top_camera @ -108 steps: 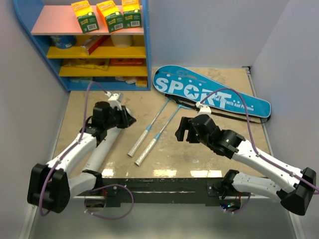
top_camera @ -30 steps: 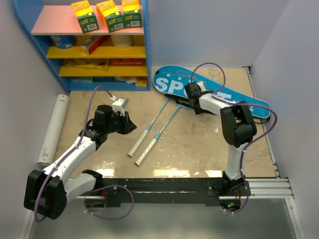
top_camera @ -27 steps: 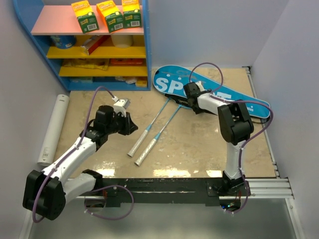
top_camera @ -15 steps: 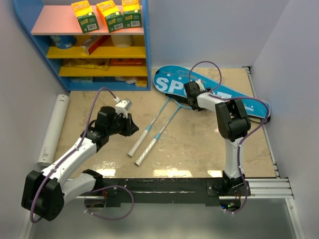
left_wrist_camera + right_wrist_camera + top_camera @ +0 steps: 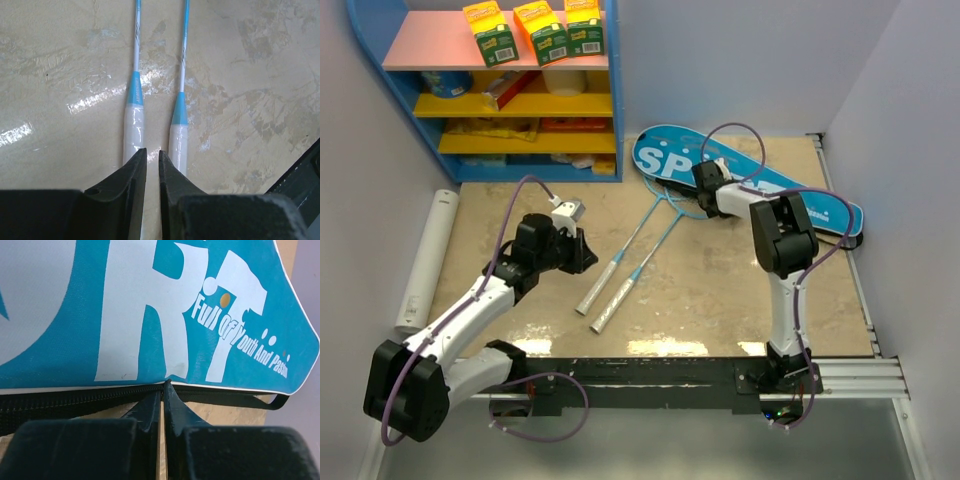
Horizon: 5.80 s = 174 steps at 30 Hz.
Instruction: Pack up the badminton gear
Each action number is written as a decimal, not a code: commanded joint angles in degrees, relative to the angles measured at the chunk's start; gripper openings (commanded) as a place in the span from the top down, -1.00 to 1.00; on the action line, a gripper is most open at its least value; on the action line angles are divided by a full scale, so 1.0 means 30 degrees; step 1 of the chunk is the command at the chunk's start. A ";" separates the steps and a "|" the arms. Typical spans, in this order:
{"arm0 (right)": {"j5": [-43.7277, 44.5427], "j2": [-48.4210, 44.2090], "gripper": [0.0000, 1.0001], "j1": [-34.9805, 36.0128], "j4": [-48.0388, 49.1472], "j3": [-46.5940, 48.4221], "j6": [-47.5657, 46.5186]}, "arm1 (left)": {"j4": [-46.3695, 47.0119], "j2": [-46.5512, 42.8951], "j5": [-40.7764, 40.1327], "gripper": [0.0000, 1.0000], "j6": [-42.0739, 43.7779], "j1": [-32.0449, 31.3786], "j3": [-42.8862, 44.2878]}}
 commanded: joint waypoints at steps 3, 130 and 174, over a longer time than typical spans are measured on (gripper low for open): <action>-0.2087 -0.1950 1.00 -0.0696 -0.0455 0.0071 0.2090 | 0.0139 0.0073 -0.0483 0.59 0.0528 0.0008 0.0433; -0.8652 -0.8313 1.00 0.8267 -0.2888 -1.1268 1.8007 | 0.1341 -0.2300 0.3003 0.51 -0.0292 0.0887 -0.0182; -1.4892 -1.6051 1.00 0.9235 2.5233 -1.2142 1.9876 | 0.0257 -0.3735 -0.0043 0.50 0.0176 0.1356 0.0228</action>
